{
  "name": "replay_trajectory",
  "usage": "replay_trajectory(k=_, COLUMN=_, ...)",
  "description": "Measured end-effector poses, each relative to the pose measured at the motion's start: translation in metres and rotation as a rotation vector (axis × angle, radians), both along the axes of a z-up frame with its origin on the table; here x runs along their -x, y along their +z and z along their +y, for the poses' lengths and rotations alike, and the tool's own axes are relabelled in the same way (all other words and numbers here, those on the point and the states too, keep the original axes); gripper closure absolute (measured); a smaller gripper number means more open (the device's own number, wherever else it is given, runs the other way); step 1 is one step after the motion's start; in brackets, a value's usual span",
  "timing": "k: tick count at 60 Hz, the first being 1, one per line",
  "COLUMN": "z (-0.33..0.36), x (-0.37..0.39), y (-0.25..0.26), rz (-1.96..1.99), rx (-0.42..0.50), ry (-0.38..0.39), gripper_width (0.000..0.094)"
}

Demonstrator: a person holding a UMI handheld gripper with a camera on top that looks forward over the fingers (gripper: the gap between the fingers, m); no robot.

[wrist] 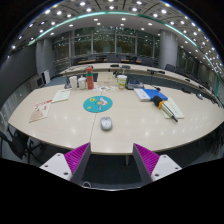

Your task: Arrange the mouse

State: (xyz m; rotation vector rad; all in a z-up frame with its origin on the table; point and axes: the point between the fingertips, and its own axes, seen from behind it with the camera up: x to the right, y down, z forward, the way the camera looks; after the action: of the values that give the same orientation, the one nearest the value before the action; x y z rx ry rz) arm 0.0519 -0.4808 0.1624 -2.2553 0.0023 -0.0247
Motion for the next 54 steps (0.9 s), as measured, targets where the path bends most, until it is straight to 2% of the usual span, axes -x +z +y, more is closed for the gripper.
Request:
replay_trajectory(k=16, z=0.114, x=0.022, y=-0.097, rz=0.016, rx=-0.022, ry=0.015, gripper_width=0.0083)
replay_trajectory(k=32, z=0.221, x=0.028, y=-0.159, rz=-0.012, rx=0.003, ry=0.019, gripper_width=0.0121)
replay_trajectory(k=40, z=0.250, x=0.027, y=-0.175, rz=-0.035, rx=0.019, ry=0.022, gripper_width=0.0229)
replay_trajectory(k=45, z=0.259, x=0.029, y=-0.177, rz=-0.029, rx=0.017, ry=0.026, gripper_width=0.0427)
replay_trajectory(k=54, z=0.260, x=0.030, y=-0.177, rz=-0.049, rx=0.032, ry=0.020, gripper_width=0.0496)
